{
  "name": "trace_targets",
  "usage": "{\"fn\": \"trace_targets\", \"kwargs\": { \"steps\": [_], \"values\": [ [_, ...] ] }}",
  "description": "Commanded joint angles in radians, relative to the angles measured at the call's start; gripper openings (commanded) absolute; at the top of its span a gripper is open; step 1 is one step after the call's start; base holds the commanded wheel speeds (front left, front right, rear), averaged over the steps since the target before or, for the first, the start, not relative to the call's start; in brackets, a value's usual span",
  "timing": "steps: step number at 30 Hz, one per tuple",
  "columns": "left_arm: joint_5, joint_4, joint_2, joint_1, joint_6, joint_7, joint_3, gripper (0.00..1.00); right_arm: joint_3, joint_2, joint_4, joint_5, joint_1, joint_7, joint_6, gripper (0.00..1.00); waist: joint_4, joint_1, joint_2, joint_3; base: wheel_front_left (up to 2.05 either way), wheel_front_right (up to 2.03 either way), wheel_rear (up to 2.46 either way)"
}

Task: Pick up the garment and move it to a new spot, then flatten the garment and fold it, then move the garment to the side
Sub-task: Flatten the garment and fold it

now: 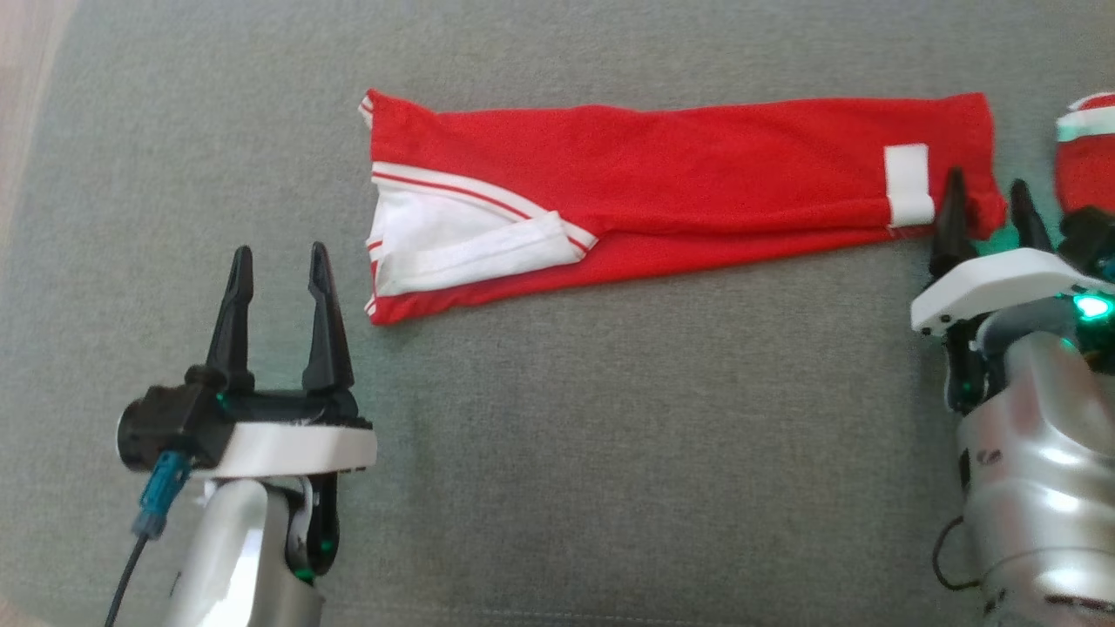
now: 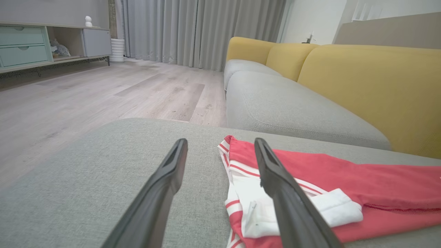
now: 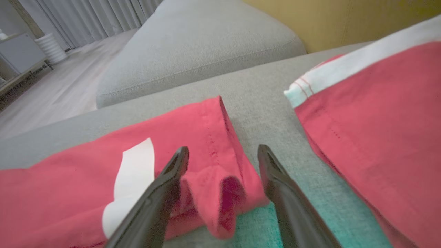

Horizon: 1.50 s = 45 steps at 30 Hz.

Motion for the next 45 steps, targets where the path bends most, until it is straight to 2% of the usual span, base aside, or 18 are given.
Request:
{"fn": "trace_targets", "kwargs": {
  "steps": [1,3,8,9,10,15,25,31,33,34,38,42,45],
  "values": [
    [0.011,-0.024,0.007,-0.038,-0.005,-0.005,0.036,1.00,-0.024,0.009,0.011,-0.042,-0.040,-0.007,-0.001,1.00,0.015,-0.0002,0.0000,0.014,0.00,0.00,0.00],
    [0.014,-0.020,0.004,-0.047,-0.008,-0.005,0.036,1.00,-0.075,0.009,0.063,-0.091,-0.058,-0.002,-0.001,1.00,0.019,-0.0002,0.0000,0.018,0.00,0.00,0.00],
    [0.018,-0.019,0.001,-0.056,-0.010,-0.005,0.037,1.00,-0.115,0.009,0.159,-0.153,-0.087,-0.003,-0.001,1.00,0.015,-0.0002,0.0000,0.020,0.00,0.00,0.00],
    [0.018,-0.019,0.000,-0.056,-0.009,-0.005,0.040,1.00,-0.118,0.009,0.180,-0.161,-0.094,-0.007,-0.001,0.45,0.011,-0.0002,0.0000,0.018,0.00,0.00,0.00],
    [0.019,-0.019,0.000,-0.055,-0.009,-0.005,0.042,1.00,-0.119,0.009,0.200,-0.165,-0.102,-0.013,-0.001,0.00,0.007,-0.0002,0.0000,0.015,0.00,0.00,0.00],
    [0.027,-0.018,-0.001,-0.048,-0.010,-0.005,0.058,1.00,-0.136,0.009,0.232,-0.193,-0.122,-0.049,-0.001,0.00,-0.033,-0.0002,0.0000,-0.017,0.00,0.00,0.00],
    [0.015,-0.030,-0.001,-0.028,-0.004,-0.005,0.070,1.00,-0.295,-0.003,-0.018,-0.341,-0.083,-0.035,-0.001,0.00,-0.076,-0.0002,0.0000,-0.076,0.00,0.00,0.00],
    [0.001,-0.031,-0.001,-0.008,0.004,-0.005,0.062,1.00,-0.255,0.006,-0.093,-0.313,-0.087,0.004,-0.001,0.00,-0.074,-0.0002,0.0000,-0.111,0.00,0.00,0.00],
    [-0.002,-0.032,-0.001,-0.002,0.007,-0.005,0.058,1.00,-0.207,0.008,-0.099,-0.278,-0.088,0.009,-0.001,0.00,-0.069,-0.0002,0.0000,-0.124,0.00,0.00,0.00],
    [-0.003,-0.032,-0.001,0.001,0.009,-0.005,0.055,1.00,-0.117,0.009,-0.075,-0.204,-0.093,0.009,-0.001,0.00,-0.060,-0.0002,0.0000,-0.137,0.00,0.00,0.00],
    [-0.003,-0.030,-0.001,0.010,0.010,-0.005,0.054,1.00,0.117,0.009,-0.042,-0.021,-0.093,0.006,-0.001,0.00,-0.040,-0.0002,0.0000,-0.160,0.00,0.00,0.00],
    [-0.006,-0.031,-0.001,0.015,0.013,-0.005,0.046,1.00,0.355,0.009,-0.072,0.169,-0.077,0.025,-0.001,0.00,-0.014,-0.0002,0.0000,-0.171,0.00,0.00,0.00],
    [-0.012,-0.034,-0.001,0.016,0.017,-0.005,0.036,1.00,0.493,0.009,-0.106,0.262,-0.064,0.040,-0.001,0.00,0.009,-0.0002,0.0000,-0.170,0.00,0.00,0.00]
  ]
}}
